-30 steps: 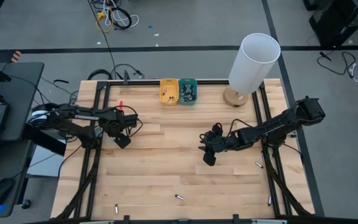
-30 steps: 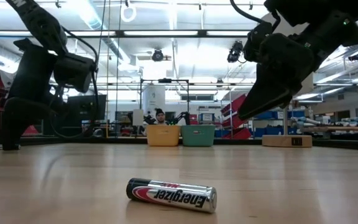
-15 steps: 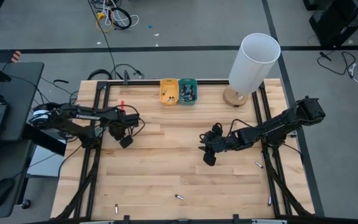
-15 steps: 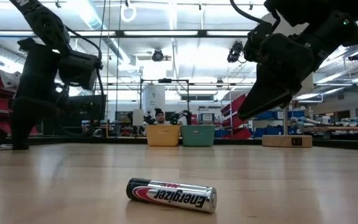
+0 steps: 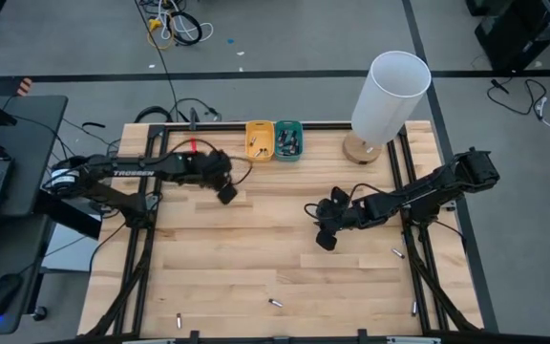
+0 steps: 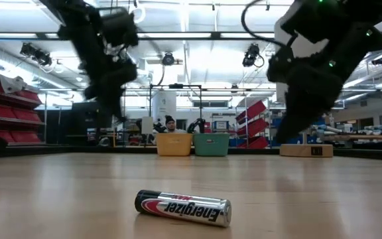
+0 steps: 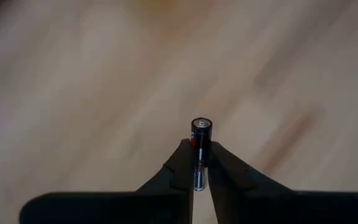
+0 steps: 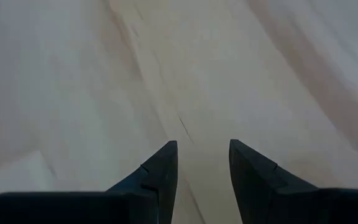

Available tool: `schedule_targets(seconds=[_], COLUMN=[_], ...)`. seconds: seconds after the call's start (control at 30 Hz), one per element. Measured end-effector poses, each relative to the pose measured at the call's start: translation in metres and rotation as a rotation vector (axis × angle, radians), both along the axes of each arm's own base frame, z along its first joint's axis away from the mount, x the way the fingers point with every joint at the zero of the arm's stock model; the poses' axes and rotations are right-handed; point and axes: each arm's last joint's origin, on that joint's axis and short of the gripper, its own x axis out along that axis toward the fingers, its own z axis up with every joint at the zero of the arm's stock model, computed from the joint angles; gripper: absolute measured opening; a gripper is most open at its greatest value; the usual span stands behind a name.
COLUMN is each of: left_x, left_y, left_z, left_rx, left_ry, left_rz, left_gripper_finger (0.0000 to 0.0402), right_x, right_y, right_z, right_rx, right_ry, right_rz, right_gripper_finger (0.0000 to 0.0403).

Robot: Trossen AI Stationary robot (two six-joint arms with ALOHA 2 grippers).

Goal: Sort batteries
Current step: Put the silver battery into the yellow bin

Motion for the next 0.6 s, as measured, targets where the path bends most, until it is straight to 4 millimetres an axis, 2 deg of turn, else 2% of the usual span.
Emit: schedule_targets(seconds=[0.2,0.37,0.6], left_x=[0.026,0.042,0.059], left_y=[0.022,0.049,0.088], left_z=[0.029,0.02,0.007], left_rx=[0.178,0.244,0.312], left_ry=[-0.227,-0.274,-0.402], left_rz=[-0.033,-0.019,0.023], left_gripper_finger=[0.0041,0.0041,0.0041], right_x=[-0.016,-0.025,-0.027], right_y=[-0.004,-0.005,-0.004], right_z=[-0.009,-0.012,-0.013], right_rx=[0.038,0.068,0.092], right_ry=[0.182,0.273,0.306], right_rz=[-0.081,-0.099,-0.094], right_gripper_finger=[0.013,0.013,0.013])
